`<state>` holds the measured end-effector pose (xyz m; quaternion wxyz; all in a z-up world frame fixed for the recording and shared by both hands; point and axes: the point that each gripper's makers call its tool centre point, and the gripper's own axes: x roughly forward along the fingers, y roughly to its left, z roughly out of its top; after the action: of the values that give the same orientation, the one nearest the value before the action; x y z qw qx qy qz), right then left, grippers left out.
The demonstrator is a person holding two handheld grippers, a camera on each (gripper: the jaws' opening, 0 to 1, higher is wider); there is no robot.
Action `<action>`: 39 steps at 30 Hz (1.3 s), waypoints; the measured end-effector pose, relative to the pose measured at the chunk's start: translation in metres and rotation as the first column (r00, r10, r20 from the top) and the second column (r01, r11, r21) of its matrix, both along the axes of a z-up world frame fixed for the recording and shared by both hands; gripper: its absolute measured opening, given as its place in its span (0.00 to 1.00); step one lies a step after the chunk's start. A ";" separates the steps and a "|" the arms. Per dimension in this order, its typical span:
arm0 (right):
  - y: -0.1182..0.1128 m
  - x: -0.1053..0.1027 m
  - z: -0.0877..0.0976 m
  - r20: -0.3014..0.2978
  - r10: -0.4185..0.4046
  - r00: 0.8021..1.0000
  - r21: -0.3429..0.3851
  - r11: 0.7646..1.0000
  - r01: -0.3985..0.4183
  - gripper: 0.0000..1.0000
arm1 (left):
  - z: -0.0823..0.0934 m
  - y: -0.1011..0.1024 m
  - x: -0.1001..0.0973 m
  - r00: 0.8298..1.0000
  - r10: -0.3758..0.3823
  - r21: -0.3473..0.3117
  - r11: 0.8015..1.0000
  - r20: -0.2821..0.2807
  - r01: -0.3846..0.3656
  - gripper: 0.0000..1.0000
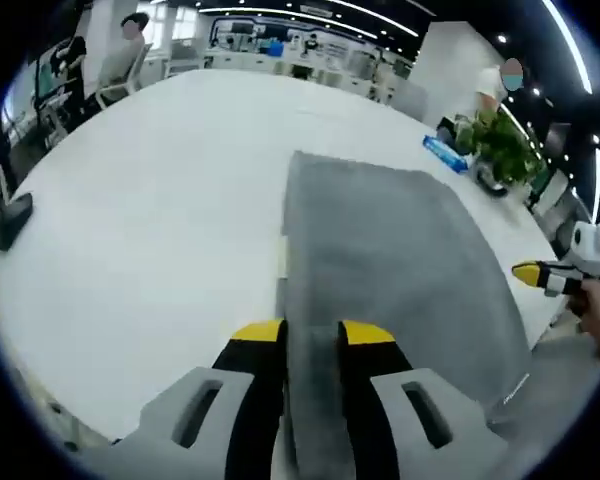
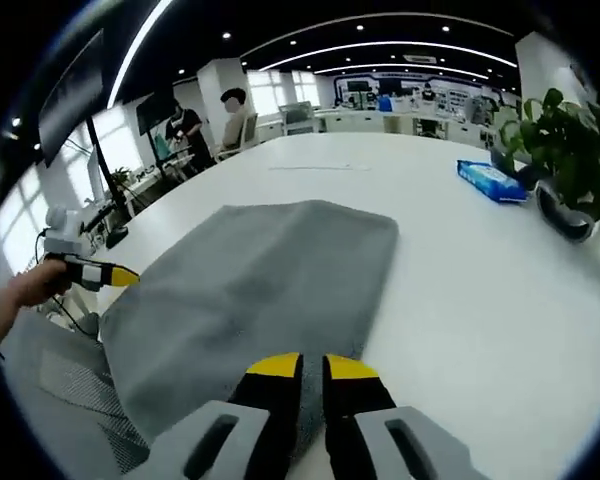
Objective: Open the folded towel by lifting each exposed corner and separating the folded layers until the towel lies flat within the target outline without major curled edges
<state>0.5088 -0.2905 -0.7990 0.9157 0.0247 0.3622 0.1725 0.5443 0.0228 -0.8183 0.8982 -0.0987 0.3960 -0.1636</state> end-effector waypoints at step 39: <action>0.036 0.009 0.015 -0.131 -0.133 0.982 0.566 0.803 0.185 0.17 | 0.032 -0.208 -0.040 0.781 -0.621 0.106 0.783 0.072 0.613 0.01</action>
<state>0.5181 -0.2543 -0.7840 0.8602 0.3377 0.3284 0.1954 0.5042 -0.1856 -0.7863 0.8176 0.0792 0.3655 -0.4378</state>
